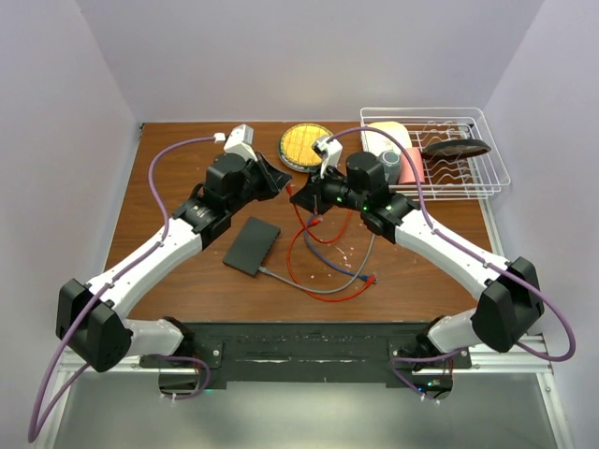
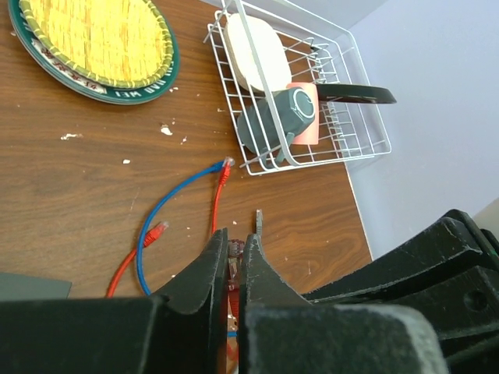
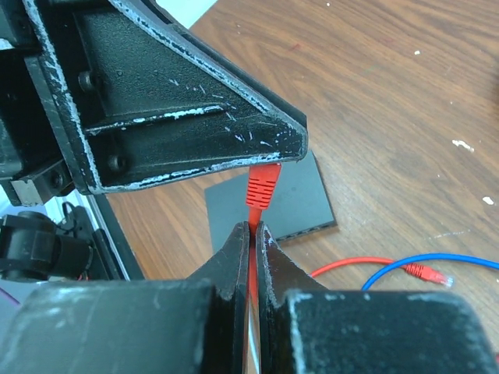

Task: Insert the plug into the switch port

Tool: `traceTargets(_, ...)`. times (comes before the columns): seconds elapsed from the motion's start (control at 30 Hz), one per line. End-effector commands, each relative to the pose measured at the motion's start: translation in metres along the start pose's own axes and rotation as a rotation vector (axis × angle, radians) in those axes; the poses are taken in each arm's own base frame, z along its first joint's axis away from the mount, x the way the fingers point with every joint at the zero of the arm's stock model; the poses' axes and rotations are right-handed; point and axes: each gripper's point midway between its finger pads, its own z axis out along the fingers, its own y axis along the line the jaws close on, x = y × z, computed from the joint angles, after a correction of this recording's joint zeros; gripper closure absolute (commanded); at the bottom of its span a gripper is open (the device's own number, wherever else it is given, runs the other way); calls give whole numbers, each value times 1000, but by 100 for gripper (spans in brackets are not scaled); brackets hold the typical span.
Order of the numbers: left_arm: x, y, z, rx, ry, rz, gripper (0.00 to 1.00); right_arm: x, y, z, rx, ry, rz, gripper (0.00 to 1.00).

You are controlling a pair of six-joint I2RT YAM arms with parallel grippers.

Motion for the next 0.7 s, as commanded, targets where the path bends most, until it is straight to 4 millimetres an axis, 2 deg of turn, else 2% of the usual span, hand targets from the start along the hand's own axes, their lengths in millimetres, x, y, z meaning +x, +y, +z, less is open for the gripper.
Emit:
traceTargets(0.0,-23,-4,3,-3,-78,-8,100,-3,2,-4,-3,6,-23,84)
traceTargets(0.03,-25,-4,0,-5,-89,-17,100,-3,-1,-5,14,1,-13,75)
traceTargets(0.07,-25,-2,-1,-12,-94,-37,100,-8,0,-9,20,-20,-15,56)
traceTargets(0.17,-27,2,-8,-37,-122,-75,100,-14,-4,-12,54,-62,14,35)
traceTargets(0.27,-27,12,-14,-99,-150,-113,100,-16,-3,-8,44,-80,38,33)
traceTargets(0.33,-27,15,-17,-119,-160,-130,100,-18,-1,-5,36,-96,59,35)
traceTargets(0.5,-24,13,-17,-107,-153,-139,100,-26,0,2,22,-128,80,42)
traceTargets(0.67,-23,12,-16,-101,-152,-140,100,-33,6,10,-8,-135,89,43)
